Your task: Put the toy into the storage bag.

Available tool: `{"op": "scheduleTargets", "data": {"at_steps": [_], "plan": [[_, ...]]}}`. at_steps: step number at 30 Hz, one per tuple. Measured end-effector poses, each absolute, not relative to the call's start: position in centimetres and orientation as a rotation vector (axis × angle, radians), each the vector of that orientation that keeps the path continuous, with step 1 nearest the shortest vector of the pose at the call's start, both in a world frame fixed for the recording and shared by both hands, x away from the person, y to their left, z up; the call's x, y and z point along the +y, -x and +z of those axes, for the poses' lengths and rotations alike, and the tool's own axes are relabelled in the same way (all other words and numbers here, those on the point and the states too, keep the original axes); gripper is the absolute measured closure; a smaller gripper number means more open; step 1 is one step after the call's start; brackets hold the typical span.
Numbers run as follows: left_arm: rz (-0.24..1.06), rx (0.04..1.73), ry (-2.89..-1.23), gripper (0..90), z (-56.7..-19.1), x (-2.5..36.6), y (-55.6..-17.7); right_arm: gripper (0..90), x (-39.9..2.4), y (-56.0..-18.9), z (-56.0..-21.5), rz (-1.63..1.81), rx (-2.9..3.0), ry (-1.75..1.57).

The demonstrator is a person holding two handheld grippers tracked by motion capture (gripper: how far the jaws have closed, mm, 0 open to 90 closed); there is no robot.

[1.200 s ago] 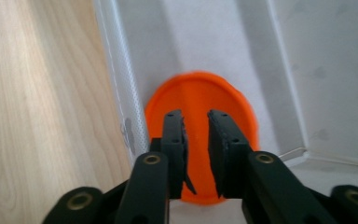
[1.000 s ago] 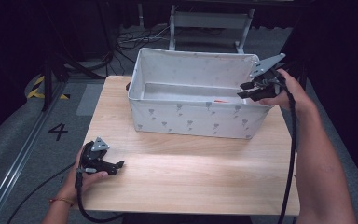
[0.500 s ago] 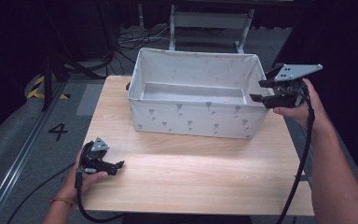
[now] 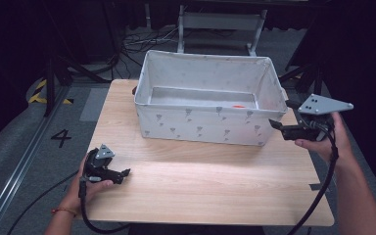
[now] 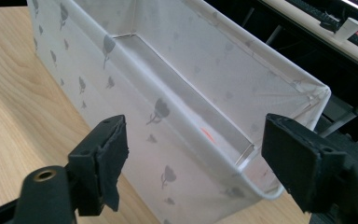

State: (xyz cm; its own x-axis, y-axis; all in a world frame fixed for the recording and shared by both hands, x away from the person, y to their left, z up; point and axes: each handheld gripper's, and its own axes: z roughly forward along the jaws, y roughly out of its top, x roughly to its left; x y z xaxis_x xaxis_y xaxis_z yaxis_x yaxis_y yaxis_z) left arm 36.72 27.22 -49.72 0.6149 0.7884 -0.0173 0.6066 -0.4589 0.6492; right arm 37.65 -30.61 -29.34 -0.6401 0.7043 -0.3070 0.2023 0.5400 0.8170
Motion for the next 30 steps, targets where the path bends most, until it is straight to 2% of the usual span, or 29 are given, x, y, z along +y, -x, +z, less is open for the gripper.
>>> {"op": "scheduleTargets", "data": {"at_steps": [9, 17, 30], "plan": [[0.379, 1.093, -2.220, 0.3, -49.7, 27.2, -36.7, 18.6, -31.1, -34.8, -32.5, 0.950, 2.137, -0.728], [0.382, 1.098, -2.221, 0.3, -49.7, 27.3, -36.6, 18.2, -31.9, -33.6, -35.7, 0.896, 2.133, -0.755], [0.380, 1.099, -2.221, 0.3, -49.7, 27.3, -36.6, 19.3, -34.2, -33.4, -43.5, 0.934, 2.228, -0.924]]}}
